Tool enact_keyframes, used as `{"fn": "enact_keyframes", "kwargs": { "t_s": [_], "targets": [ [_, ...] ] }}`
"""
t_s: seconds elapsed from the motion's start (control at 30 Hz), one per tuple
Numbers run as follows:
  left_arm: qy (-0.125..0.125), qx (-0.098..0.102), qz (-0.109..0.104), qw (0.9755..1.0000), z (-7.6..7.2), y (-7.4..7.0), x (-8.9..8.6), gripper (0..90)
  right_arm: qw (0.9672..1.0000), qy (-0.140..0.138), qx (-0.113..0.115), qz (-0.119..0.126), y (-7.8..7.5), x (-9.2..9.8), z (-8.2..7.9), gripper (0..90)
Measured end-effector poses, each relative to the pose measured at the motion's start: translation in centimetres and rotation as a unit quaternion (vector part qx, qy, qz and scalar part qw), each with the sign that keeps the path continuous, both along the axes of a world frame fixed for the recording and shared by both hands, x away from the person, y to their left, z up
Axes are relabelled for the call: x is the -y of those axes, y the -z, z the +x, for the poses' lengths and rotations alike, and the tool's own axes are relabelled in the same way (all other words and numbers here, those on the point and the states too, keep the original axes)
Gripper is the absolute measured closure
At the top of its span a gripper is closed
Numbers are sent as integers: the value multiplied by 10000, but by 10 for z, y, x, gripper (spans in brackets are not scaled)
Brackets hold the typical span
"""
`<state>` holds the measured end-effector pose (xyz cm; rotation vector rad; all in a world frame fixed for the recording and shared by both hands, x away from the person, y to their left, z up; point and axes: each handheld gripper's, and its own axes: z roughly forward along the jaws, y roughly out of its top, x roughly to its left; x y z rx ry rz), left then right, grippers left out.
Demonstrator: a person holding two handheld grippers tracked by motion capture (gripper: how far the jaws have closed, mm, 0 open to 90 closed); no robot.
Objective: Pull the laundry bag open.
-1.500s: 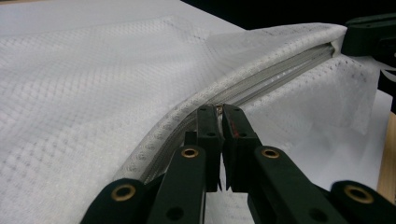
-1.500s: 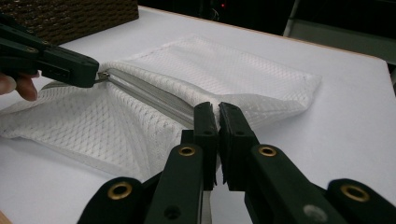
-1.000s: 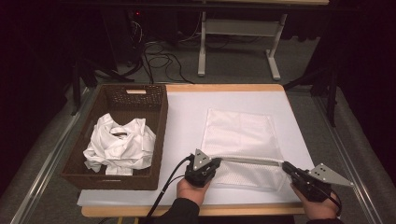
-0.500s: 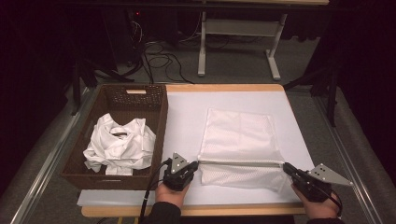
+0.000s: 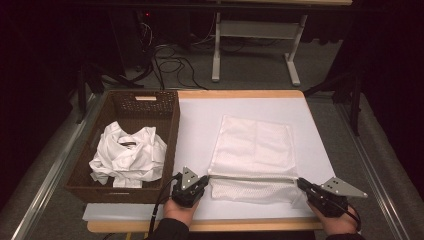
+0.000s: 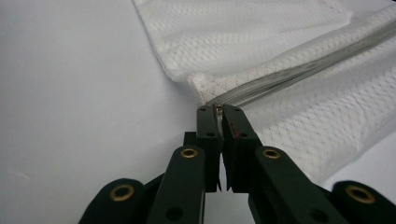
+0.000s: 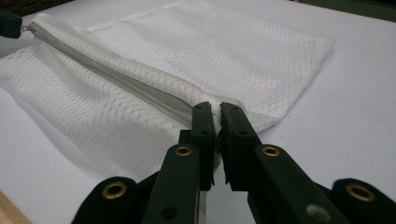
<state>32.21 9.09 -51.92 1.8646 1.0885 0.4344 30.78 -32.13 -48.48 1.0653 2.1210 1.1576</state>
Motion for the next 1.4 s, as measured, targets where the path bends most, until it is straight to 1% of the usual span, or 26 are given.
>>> {"fn": "enact_keyframes", "kwargs": {
  "t_s": [0.07, 0.13, 0.2, 0.27, 0.3, 0.33, 0.4, 0.47, 0.53, 0.63, 0.67, 0.73, 0.77, 0.83, 0.93, 0.97, 1.03, 1.07, 1.1, 1.13, 1.17, 1.2, 1.23, 1.33, 1.37, 1.4],
  "targets": [
    [27, -5, 17, 10000, 0, -1, 0, 853, 10000, 24, -21, 23, 1, 0, -1, 827],
    [67, 17, -14, 10000, -1, -2, -1, 835, 9999, 17, -40, 120, -1, 1, -2, 776],
    [48, 60, -43, 10000, -2, -4, -2, 778, 9998, 32, -2, 217, -3, 2, -3, 736],
    [82, 137, -108, 9998, -3, -7, -3, 736, 9996, 59, 78, 256, -5, 4, -4, 716],
    [132, 183, -183, 9996, -4, -8, -4, 696, 9994, 108, 65, 318, -6, 4, -5, 706],
    [157, 217, -203, 9994, -4, -10, -3, 657, 9993, 129, 74, 346, -7, 5, -5, 694],
    [137, 253, -151, 9995, -6, -11, -2, 595, 9989, 189, 118, 401, -9, 6, -4, 674],
    [159, 277, -174, 9993, -7, -12, -2, 556, 9986, 251, 154, 442, -12, 7, -2, 652],
    [161, 306, -174, 9993, -8, -13, -3, 522, 9985, 330, 151, 416, -15, 8, 2, 623],
    [141, 318, -182, 9992, -9, -13, -4, 488, 9981, 422, 182, 417, -22, 11, 10, 614],
    [128, 314, -202, 9992, -9, -13, -5, 488, 9981, 422, 182, 417, -22, 11, 10, 614],
    [98, 323, -234, 9992, -9, -13, -5, 473, 9979, 474, 199, 401, -26, 12, 16, 608],
    [93, 350, -259, 9990, -9, -14, -6, 458, 9978, 516, 183, 364, -27, 11, 23, 606],
    [123, 391, -316, 9987, -10, -14, -6, 449, 9979, 527, 143, 339, -25, 9, 31, 604],
    [196, 450, -365, 9981, -11, -15, -6, 444, 9984, 472, 21, 320, -19, 5, 47, 607],
    [205, 477, -386, 9979, -12, -15, -7, 441, 9983, 499, -32, 285, -16, 4, 52, 607],
    [182, 491, -431, 9977, -13, -15, -7, 440, 9980, 582, -215, 137, -7, 0, 67, 599],
    [179, 491, -437, 9977, -13, -15, -7, 440, 9978, 622, -244, 51, -4, -1, 72, 593],
    [184, 488, -428, 9977, -13, -15, -7, 440, 9971, 685, -321, -11, 0, -2, 79, 593],
    [184, 488, -428, 9977, -13, -15, -7, 439, 9971, 685, -321, -11, 0, -2, 79, 593],
    [203, 488, -411, 9978, -14, -15, -7, 438, 9960, 750, -475, -135, 7, -1, 93, 593],
    [203, 488, -411, 9978, -14, -15, -7, 438, 9960, 750, -475, -135, 7, -1, 93, 593],
    [201, 495, -428, 9977, -14, -16, -8, 438, 9943, 864, -593, -210, 12, 0, 104, 582],
    [210, 507, -407, 9977, -13, -16, -8, 438, 9918, 987, -751, -306, 19, 0, 115, 551],
    [197, 511, -430, 9976, -13, -16, -7, 439, 9907, 1018, -815, -388, 22, 0, 121, 545],
    [189, 508, -441, 9976, -12, -16, -7, 439, 9900, 1031, -873, -406, 24, -1, 123, 538]
  ]
}}
